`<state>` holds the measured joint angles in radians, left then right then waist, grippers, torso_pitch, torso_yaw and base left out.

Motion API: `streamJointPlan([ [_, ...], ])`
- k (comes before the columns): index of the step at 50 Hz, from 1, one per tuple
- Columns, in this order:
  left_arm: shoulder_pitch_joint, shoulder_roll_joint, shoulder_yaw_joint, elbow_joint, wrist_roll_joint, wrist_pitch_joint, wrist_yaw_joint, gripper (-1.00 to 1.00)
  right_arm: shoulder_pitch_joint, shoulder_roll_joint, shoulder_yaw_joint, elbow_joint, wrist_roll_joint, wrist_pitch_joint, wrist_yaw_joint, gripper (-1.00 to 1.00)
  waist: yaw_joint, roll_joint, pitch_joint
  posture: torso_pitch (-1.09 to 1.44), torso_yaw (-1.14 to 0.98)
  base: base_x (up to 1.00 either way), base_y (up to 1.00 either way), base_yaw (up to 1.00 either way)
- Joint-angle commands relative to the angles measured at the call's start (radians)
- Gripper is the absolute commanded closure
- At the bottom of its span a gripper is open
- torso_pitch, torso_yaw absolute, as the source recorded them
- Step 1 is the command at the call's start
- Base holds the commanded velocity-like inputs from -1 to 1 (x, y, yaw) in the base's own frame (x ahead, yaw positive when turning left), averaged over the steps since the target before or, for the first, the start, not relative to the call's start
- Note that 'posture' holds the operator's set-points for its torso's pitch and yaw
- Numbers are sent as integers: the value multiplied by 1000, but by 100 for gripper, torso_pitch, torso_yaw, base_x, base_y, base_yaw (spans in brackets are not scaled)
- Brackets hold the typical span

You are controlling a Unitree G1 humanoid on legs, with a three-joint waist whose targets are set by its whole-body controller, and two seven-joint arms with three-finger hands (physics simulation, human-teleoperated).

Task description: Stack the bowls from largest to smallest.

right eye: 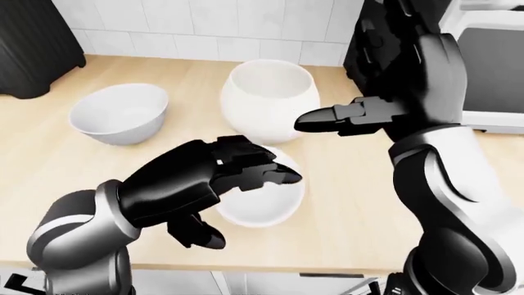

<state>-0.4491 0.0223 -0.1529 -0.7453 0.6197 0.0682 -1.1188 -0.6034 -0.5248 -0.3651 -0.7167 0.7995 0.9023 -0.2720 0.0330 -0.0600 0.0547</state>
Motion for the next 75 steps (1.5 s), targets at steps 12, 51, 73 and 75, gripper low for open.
streamJointPlan([
  [12,27,-2,18,132,46,-145,76,-25,-10,7,-1,-6,-39,-52,19,-100,-1,-5,-23,0,0,0,0,0],
  [51,-4,98,167,21,-54,-52,72,100,-20,0,-14,-20,-18,-35,7,-100,-12,13,-34,0,0,0,0,0],
  [73,-400,468,356,406,-197,125,242,100,-51,-24,-1,-14,10,-27,-27,-100,-12,25,-20,0,0,0,0,0],
  [75,-445,487,353,479,-165,156,287,100,-51,-20,1,-16,8,-27,-27,-100,-13,26,-20,0,0,0,0,0],
])
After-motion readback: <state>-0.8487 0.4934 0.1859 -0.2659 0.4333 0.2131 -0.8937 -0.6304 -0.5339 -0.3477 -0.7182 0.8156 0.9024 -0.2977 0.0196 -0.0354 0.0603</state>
